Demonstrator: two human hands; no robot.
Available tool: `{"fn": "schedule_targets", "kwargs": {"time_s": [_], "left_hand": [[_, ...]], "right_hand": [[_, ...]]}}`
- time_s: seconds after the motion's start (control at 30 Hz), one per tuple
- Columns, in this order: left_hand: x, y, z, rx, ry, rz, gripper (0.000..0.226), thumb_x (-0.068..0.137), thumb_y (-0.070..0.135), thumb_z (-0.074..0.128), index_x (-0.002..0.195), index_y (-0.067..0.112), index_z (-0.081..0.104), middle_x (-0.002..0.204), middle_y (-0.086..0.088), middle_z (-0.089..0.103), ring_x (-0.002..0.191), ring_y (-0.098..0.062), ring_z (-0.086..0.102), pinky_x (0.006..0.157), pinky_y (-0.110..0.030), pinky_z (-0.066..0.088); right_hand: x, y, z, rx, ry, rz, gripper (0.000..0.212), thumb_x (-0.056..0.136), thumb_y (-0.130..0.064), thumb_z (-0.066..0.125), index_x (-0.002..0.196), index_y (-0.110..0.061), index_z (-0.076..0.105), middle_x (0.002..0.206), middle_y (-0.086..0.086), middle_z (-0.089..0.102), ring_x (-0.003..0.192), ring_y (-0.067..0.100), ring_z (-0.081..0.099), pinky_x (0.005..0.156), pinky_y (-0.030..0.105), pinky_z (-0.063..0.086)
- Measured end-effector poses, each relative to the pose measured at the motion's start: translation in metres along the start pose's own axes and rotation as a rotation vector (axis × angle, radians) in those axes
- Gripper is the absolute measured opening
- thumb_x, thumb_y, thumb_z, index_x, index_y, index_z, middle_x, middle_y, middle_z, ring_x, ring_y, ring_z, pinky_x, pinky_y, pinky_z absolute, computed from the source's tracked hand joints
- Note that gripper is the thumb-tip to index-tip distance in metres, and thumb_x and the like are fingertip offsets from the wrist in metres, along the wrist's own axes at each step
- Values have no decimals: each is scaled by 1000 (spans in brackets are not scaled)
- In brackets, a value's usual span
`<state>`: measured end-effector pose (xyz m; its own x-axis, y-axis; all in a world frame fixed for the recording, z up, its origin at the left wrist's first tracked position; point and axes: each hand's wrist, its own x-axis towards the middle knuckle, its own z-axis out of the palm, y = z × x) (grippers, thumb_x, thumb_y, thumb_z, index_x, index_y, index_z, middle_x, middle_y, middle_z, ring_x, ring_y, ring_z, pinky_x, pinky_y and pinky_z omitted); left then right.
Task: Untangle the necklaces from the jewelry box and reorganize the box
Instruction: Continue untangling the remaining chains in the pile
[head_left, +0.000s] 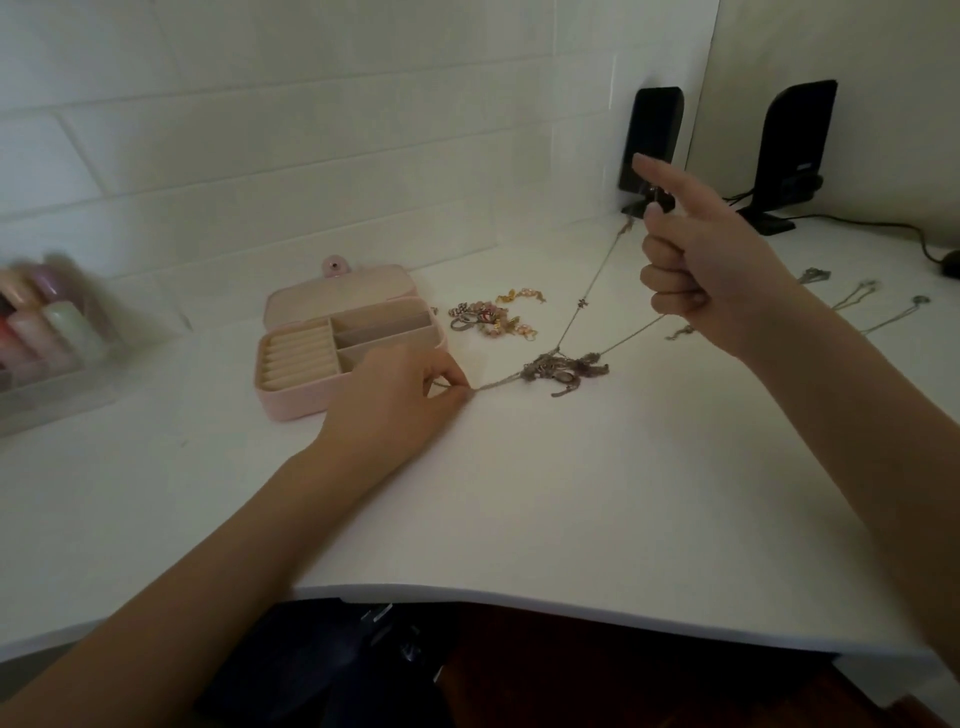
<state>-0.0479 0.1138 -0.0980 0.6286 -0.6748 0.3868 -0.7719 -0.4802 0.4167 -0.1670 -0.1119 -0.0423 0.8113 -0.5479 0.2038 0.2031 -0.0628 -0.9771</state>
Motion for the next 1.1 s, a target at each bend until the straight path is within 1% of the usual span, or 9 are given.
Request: {"fn": "schedule_targets", "kwargs": {"time_s": [0.13,0.27,0.4,0.5,0.57,0.67,0.8,0.93,1.1], "left_hand": [[1,-3,-2,22,60,-46,6,90,18,58,88,19,63,69,12,54,68,-12,50,61,-24,33],[0,-4,1,113,94,-64,17,98,23,44,103,12,56,86,-7,64,84,-30,59,69,-35,41],[-2,-1,-3,84,218,-84,20,101,22,34,109,8,47,85,-9,60,78,-32,56,63,-39,38],[-3,5,-8,-16,359,-122,15,101,17,33,108,9,44,71,-4,51,66,-29,50,59,-35,27],[-4,8,-11,-45,448,-143,18,101,16,33,111,6,43,63,4,44,59,-22,44,58,-33,22],[-6,12,-14,-67,529,-184,23,102,17,33,117,3,43,62,9,40,56,-18,41,55,-31,17],[-5,11,-14,-119,586,-188,22,102,17,33,113,2,43,59,6,42,55,-4,39,53,-30,14],[-4,9,-15,-152,599,-206,21,102,20,33,113,6,43,60,6,44,53,-6,43,49,-31,20],[-5,8,-15,-175,596,-168,16,101,20,35,108,9,45,55,4,44,47,-6,43,44,-15,29]], "right_hand": [[6,7,-8,-189,138,28,42,101,-11,40,129,-41,49,49,-8,30,42,7,23,37,20,19],[14,16,-15,-368,277,39,40,100,-13,39,126,-41,50,61,-4,35,44,9,27,36,17,23],[23,25,-27,-564,361,13,40,99,-13,39,131,-36,50,80,-16,37,60,1,34,48,16,32],[22,28,-31,-693,368,-8,41,99,-11,37,134,-30,48,118,-6,51,61,4,39,45,14,35],[20,29,-32,-769,375,-14,42,99,-9,37,135,-28,48,140,5,44,58,8,43,38,11,37],[19,30,-35,-837,380,1,45,96,-5,37,134,-26,51,138,9,47,60,13,45,51,21,41],[20,32,-39,-941,412,75,50,92,-4,39,134,-29,49,135,11,50,83,25,54,78,40,51],[21,35,-41,-1041,408,158,52,89,-5,42,133,-31,49,134,11,51,89,29,57,84,43,51],[21,34,-40,-1081,359,131,31,92,-21,50,122,-26,57,132,7,54,96,25,55,86,37,44]]}}
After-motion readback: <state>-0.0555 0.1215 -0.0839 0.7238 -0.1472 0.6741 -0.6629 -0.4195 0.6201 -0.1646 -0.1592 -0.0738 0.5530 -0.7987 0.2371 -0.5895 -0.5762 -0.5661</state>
